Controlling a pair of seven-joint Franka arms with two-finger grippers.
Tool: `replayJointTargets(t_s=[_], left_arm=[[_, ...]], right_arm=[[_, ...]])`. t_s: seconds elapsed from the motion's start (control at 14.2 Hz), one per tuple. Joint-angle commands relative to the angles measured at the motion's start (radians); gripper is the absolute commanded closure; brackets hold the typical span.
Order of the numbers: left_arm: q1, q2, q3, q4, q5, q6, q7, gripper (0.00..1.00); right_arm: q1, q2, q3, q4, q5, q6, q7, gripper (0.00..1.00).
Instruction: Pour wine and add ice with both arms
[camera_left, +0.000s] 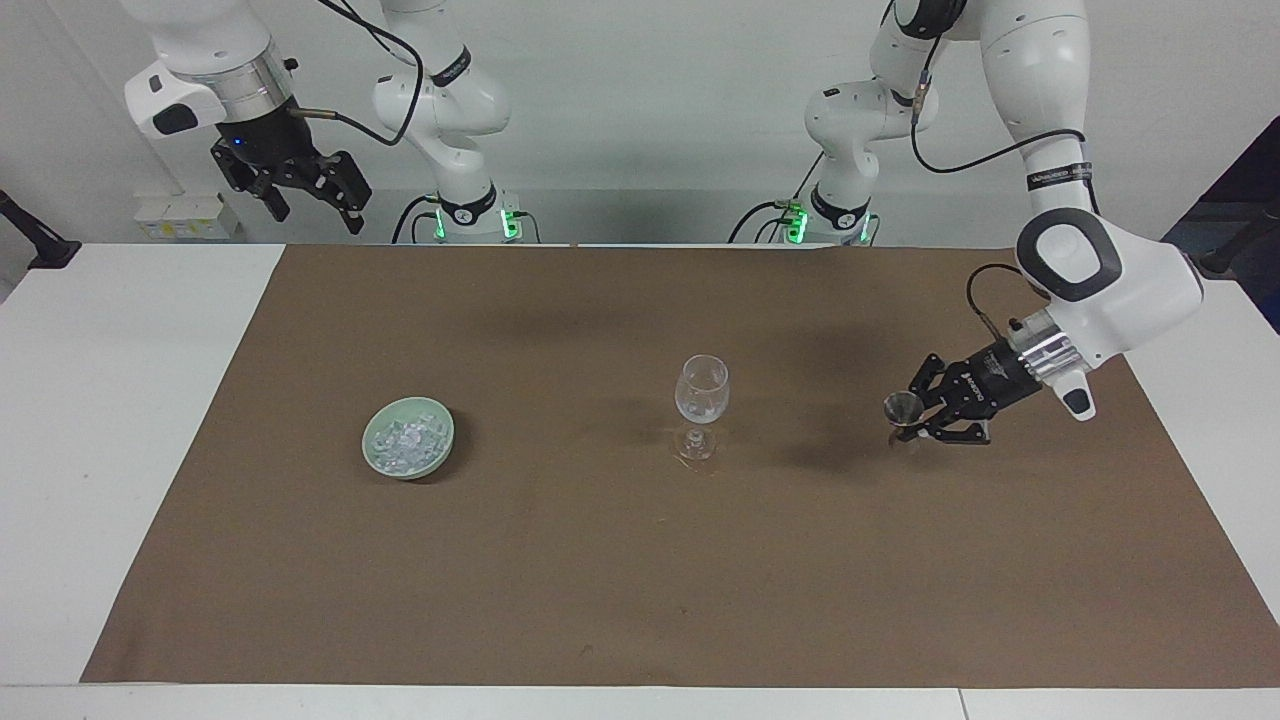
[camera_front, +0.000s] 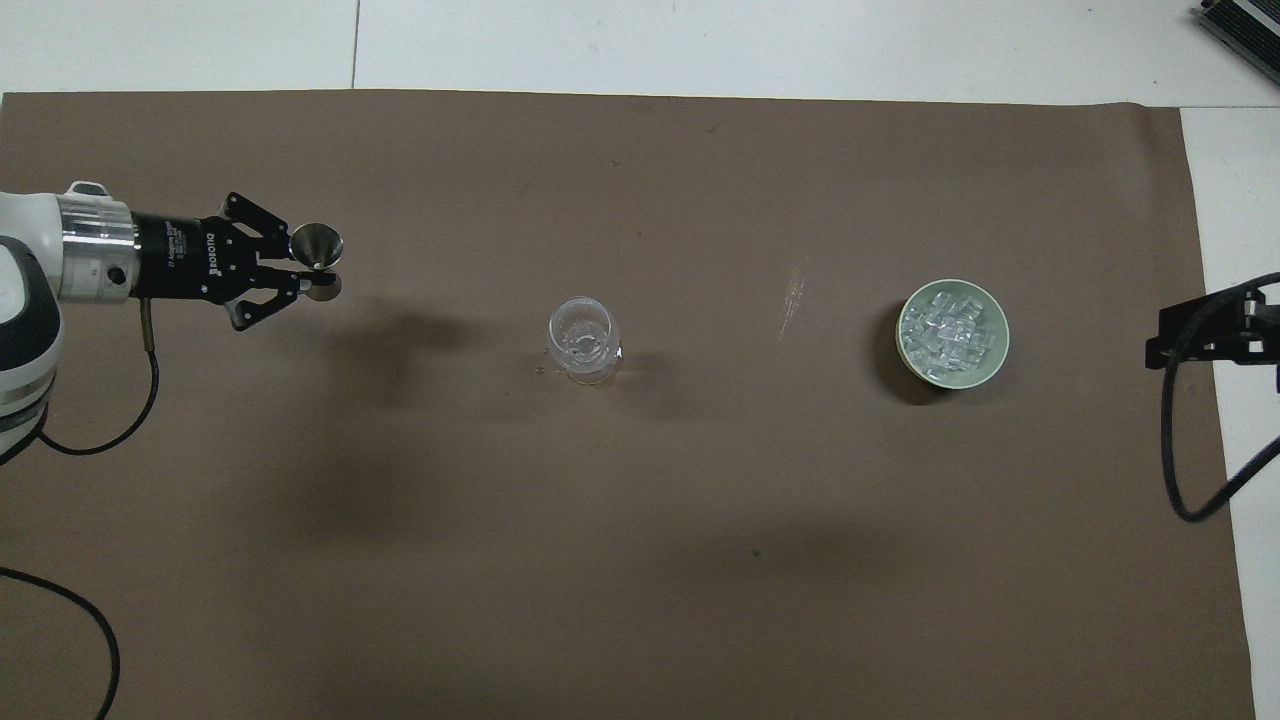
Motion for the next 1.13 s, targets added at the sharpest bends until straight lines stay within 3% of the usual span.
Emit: replayJointTargets(t_s=[0.0, 0.28, 0.56, 1.06], left_arm=[[0.088, 0.024, -0.011, -0.026, -0.084, -0.025, 0.038, 1.00], [0.202, 0.103, -0.015, -0.046, -0.197, -0.075, 0.113, 1.00], [0.196, 0.110, -0.015, -0.089, -0.264, -0.072, 0.162, 1.00], [0.202, 0.110, -0.010, -0.123, -0.280, -0.072, 0.244, 1.00]], right_arm=[[-0.024, -0.002, 0.000, 0.000, 0.009, 0.004, -0.029, 0.00], [-0.030, -0.008, 0.001, -0.063, 0.009, 0.089, -0.026, 0.00], [-0.029, -0.003, 0.001, -0.172, 0.008, 0.275, -0.070, 0.00], [-0.024, 0.090, 0.003, -0.279, 0.008, 0.494, -0.105, 0.00]])
